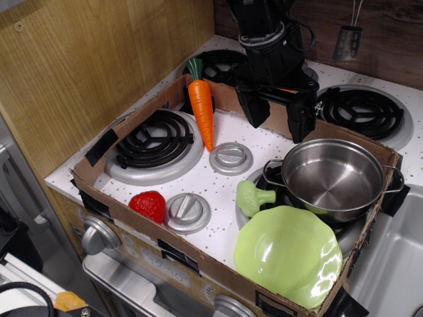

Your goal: Put carrot on plate

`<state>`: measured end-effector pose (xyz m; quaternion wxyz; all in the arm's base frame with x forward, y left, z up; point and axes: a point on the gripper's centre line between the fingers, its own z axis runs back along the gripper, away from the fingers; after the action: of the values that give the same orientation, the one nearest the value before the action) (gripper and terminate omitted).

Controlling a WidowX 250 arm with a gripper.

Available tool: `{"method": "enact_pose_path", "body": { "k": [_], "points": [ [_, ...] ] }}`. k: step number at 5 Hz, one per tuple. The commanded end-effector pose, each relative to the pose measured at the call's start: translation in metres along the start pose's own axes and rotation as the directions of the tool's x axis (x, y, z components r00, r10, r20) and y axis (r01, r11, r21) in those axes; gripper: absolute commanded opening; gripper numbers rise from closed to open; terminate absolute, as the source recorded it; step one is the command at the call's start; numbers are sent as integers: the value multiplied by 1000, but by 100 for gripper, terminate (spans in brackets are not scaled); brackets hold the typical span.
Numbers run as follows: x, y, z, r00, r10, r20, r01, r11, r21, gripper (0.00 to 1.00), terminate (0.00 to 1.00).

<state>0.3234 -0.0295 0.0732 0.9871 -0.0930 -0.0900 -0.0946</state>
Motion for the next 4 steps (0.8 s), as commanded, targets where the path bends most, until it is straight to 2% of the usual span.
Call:
{"method": "enact_pose_path", "body": {
  "k": [1,2,3,4],
  "points": [
    [0,0,0,1000,0,0,0,1000,0,100,0],
    [14,17,28,999,43,20,-44,998,40,100,0],
    [27,28,61,995,91,39,-95,989,110,100,0],
    [26,43,71,972,220,83,-230,964,136,100,0]
  ]
}}
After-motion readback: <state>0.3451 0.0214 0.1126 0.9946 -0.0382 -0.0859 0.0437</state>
